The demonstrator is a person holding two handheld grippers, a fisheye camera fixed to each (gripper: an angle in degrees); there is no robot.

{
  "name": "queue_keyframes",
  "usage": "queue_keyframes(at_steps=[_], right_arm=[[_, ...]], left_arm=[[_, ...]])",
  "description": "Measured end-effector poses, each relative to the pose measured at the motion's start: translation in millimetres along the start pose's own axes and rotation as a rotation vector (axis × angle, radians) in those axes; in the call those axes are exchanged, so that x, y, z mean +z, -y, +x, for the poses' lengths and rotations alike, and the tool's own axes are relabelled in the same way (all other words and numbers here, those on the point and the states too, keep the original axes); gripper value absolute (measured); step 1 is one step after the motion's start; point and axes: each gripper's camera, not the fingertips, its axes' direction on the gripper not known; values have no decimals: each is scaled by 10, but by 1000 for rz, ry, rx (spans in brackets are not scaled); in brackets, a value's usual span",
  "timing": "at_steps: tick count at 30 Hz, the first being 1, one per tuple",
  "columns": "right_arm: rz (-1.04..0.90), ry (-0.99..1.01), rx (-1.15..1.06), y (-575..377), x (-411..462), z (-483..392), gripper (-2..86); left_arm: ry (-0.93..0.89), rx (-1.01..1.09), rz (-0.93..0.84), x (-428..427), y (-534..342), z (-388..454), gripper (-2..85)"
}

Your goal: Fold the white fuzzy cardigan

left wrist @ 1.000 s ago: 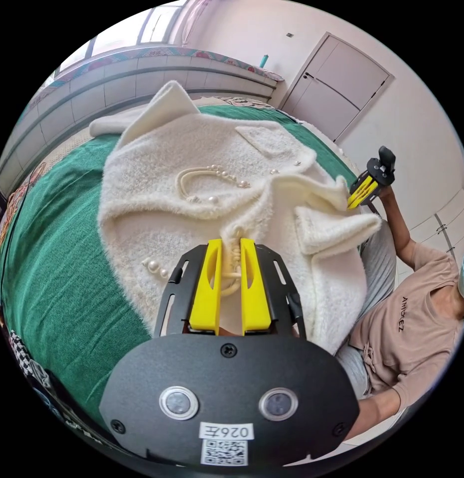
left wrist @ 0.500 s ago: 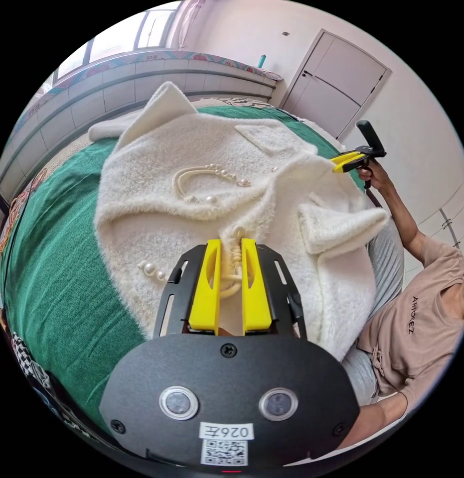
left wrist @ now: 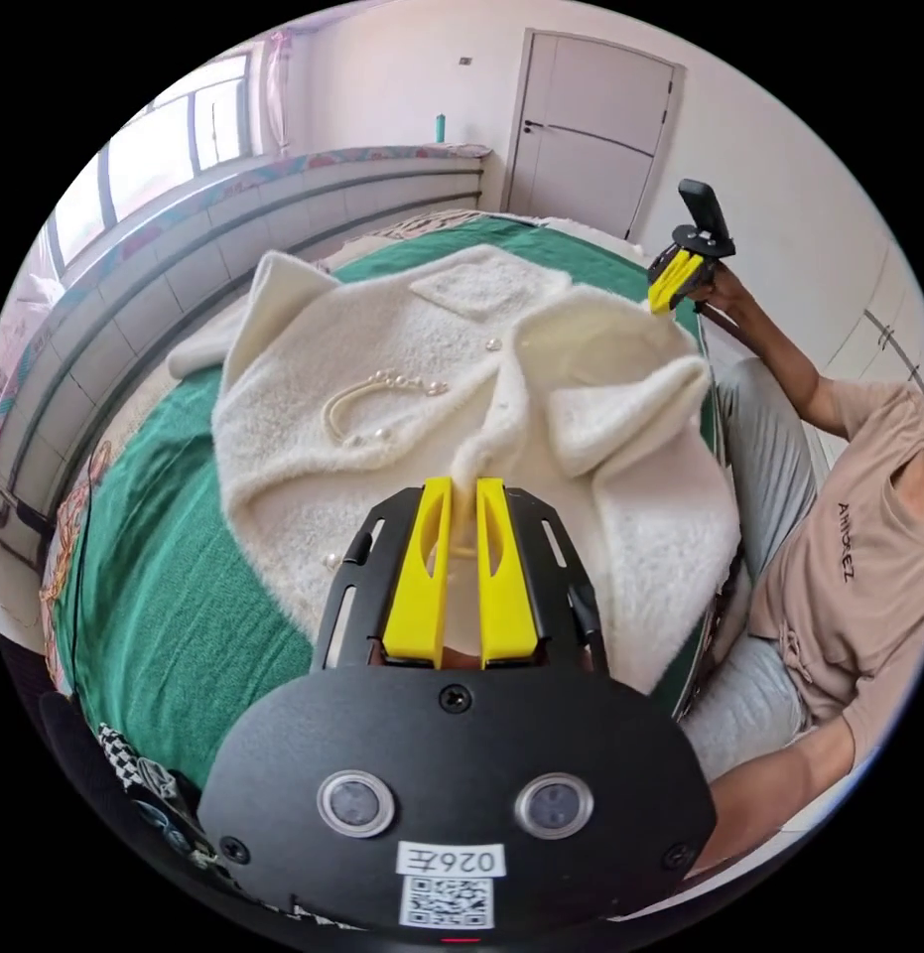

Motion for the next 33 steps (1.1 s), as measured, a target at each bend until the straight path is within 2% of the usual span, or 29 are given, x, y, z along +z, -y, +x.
queue_keyframes(at_steps=[1,3,5,8,11,16,18,20,22,24,26,29,31,33], right_arm=[[17,95,-90,-28,-30,-95,-11],[31,143,-83,-45,-52,-24,-7],[92,46,159,-104,-92,407,4],[194,24,479,-290,-95,1036,53],[149,-39,632,-317,134,1413,89],[-17,-206,675,-14,598,1633,90],[-93,-251,665,118,781,1662,69],[-194,-236,594,257,972,1640,0],[-230,-261,561,310,975,1592,-9],[-180,-264,537,312,852,1511,-12],[-34,-244,544,236,625,1434,-12],[54,-274,641,112,625,1605,-4],[-11,-297,715,48,777,1808,7],[-80,-406,761,-5,885,1924,15]], left_arm=[[-7,0,24,-70,-35,-3,38],[-24,-4,33,-107,-85,-21,33],[-36,-11,0,-43,-106,-36,30],[-48,10,-92,157,-72,-15,28],[-63,13,-134,322,-18,-39,28],[-97,-27,-107,345,2,-215,25],[-100,-26,-85,293,-2,-246,24],[-106,-24,-51,214,-8,-275,24],[-113,-21,16,67,-15,-328,24],[-105,-36,78,-52,-20,-400,25],[-62,-93,152,-146,-26,-522,27],[-3,-328,238,-51,-40,-875,35],[-31,-435,145,311,-11,-1040,42],[3,-446,30,529,51,-1045,46]])
